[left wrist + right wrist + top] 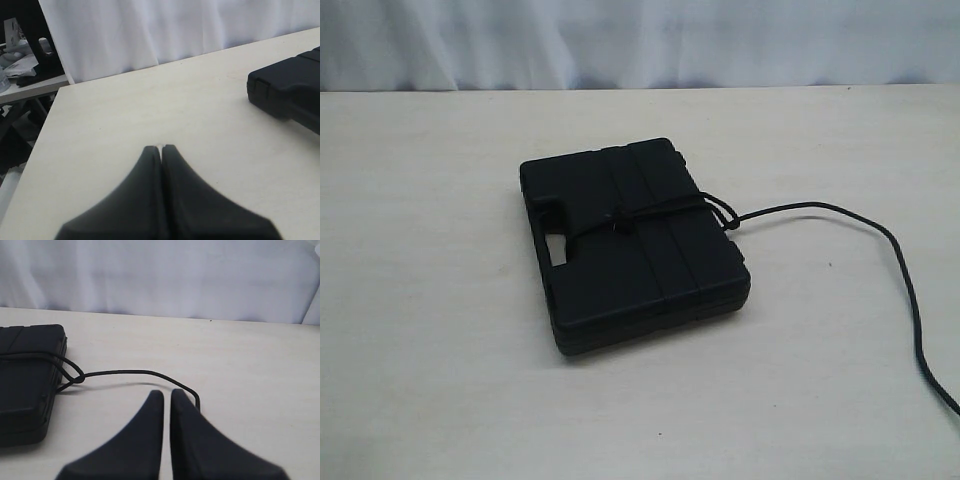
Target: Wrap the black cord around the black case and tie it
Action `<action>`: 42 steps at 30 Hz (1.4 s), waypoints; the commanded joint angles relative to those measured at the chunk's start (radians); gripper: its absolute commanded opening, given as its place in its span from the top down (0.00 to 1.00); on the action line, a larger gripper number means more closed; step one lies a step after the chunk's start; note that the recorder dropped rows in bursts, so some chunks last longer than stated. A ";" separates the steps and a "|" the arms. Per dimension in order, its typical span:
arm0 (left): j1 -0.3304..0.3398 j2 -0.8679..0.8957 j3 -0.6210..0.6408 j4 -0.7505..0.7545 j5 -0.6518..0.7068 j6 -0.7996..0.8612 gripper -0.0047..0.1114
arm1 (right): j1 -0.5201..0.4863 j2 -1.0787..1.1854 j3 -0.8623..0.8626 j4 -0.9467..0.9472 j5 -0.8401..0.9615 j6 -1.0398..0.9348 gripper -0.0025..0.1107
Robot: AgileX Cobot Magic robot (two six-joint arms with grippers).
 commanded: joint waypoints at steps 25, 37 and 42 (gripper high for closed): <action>-0.001 -0.003 0.002 -0.032 -0.018 -0.006 0.96 | -0.003 -0.006 0.003 -0.006 -0.009 0.002 0.94; -0.001 -0.003 0.002 -0.036 -0.018 -0.006 0.96 | -0.003 -0.006 0.003 -0.006 -0.009 0.002 0.94; -0.001 -0.003 0.002 -0.036 -0.018 -0.006 0.96 | -0.003 -0.006 0.003 -0.006 -0.009 0.002 0.94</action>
